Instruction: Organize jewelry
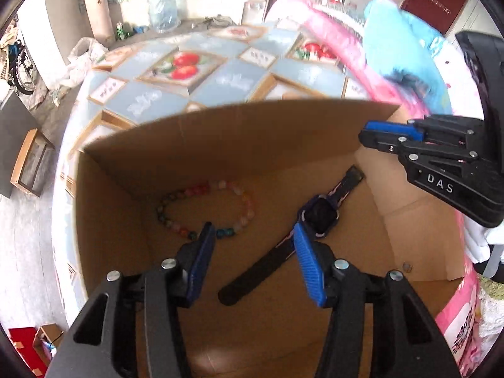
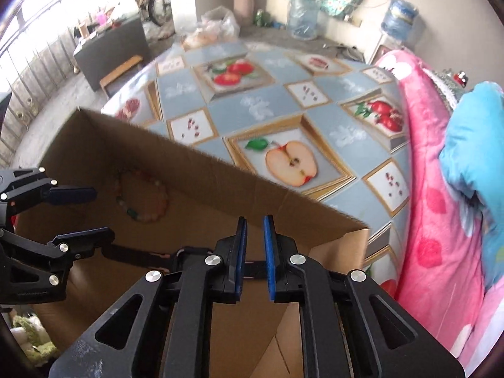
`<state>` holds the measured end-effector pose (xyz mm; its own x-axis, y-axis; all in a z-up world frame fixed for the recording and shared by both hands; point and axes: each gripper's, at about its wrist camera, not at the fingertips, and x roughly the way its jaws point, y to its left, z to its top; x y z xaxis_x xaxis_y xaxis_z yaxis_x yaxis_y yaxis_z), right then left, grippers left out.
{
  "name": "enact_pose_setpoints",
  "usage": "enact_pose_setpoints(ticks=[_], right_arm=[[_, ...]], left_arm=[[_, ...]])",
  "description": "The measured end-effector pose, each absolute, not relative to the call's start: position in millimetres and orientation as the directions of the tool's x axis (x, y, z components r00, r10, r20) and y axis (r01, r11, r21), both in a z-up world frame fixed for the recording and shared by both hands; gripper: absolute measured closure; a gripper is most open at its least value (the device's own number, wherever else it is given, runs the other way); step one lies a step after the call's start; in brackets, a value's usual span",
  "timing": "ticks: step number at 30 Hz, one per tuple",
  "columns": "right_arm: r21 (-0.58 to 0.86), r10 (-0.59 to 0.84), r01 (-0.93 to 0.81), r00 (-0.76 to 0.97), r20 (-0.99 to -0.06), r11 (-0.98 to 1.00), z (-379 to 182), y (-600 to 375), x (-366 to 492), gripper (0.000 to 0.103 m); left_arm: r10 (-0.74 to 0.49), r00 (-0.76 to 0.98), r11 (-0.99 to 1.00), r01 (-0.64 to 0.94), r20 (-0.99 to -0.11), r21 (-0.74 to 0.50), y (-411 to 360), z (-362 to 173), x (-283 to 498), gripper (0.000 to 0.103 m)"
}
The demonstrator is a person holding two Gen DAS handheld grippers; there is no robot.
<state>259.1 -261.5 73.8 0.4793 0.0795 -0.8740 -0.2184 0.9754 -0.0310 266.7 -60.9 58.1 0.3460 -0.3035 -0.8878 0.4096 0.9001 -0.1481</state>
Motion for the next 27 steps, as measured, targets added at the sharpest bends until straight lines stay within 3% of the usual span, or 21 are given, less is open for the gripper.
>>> enact_pose_setpoints(ticks=[4,7,14,18,27], right_arm=[[0.112,0.213,-0.26,0.402,-0.89,0.959,77.5,-265.6,255.4,0.091],[0.221,0.295,-0.314,0.213,-0.931,0.923,59.2,-248.1,252.3,0.09],[0.22,0.234,-0.363,-0.006,-0.972,0.905,6.7,-202.6,255.9,0.09],[0.134,0.144,-0.361,0.0,-0.99,0.923,-7.3,-191.7,266.1,0.09],[0.108,0.13,-0.231,0.079,-0.988,0.967,-3.1,-205.1,287.1,0.091]], left_arm=[[-0.351,0.465,0.89,0.436,-0.813,-0.136,-46.1,89.4,240.6,0.052],[-0.376,0.537,0.893,0.428,-0.755,-0.141,-26.9,107.4,218.5,0.047],[-0.374,0.607,0.918,0.349,-0.701,-0.188,27.6,115.5,170.7,0.044],[-0.343,0.642,0.936,0.298,-0.686,-0.19,61.3,113.9,144.0,0.043],[-0.339,0.652,0.941,0.244,-0.678,-0.236,102.9,90.5,106.9,0.042]])
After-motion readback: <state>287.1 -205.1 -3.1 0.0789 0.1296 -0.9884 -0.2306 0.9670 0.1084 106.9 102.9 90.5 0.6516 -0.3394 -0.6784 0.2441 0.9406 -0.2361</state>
